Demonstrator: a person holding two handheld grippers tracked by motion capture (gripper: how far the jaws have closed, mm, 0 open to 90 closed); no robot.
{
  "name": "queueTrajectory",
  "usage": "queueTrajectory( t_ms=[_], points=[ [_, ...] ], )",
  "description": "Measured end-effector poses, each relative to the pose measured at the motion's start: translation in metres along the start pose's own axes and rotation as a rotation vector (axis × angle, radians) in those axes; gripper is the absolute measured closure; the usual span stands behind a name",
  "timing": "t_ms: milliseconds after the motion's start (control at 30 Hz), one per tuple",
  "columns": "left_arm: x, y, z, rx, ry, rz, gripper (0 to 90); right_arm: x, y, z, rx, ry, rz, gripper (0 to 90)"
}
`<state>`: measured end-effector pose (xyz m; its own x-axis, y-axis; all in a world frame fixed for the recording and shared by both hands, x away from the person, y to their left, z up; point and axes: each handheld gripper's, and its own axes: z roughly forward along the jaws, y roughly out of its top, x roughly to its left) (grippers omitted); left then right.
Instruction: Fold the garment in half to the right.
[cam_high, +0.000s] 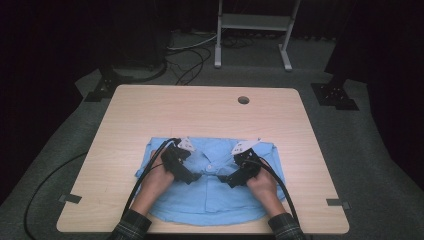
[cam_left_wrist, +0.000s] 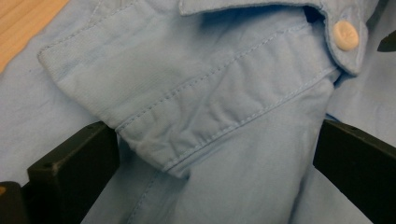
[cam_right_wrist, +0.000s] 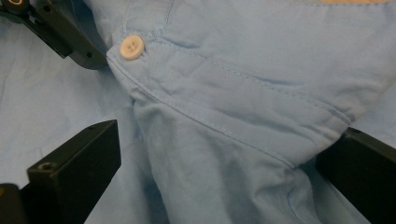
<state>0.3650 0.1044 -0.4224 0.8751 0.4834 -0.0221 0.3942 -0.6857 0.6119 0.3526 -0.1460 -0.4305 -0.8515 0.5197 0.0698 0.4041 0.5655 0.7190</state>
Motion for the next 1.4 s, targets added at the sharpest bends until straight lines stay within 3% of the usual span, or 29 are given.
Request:
queueTrajectory(
  t_ms=[367, 867, 1400],
  points=[
    [-0.007, -0.005, -0.014, -0.067, -0.035, -0.008, 0.0, 0.009, 0.001, -0.007, 0.005, 0.026, -0.008, 0.0],
    [-0.025, -0.013, -0.021, -0.066, -0.050, 0.007, 0.0, 0.024, -0.003, -0.015, 0.004, 0.067, -0.018, 0.0],
    [-0.039, -0.021, -0.024, -0.053, -0.052, 0.017, 0.0, 0.038, -0.009, -0.016, 0.018, 0.080, -0.016, 0.0]
  ],
)
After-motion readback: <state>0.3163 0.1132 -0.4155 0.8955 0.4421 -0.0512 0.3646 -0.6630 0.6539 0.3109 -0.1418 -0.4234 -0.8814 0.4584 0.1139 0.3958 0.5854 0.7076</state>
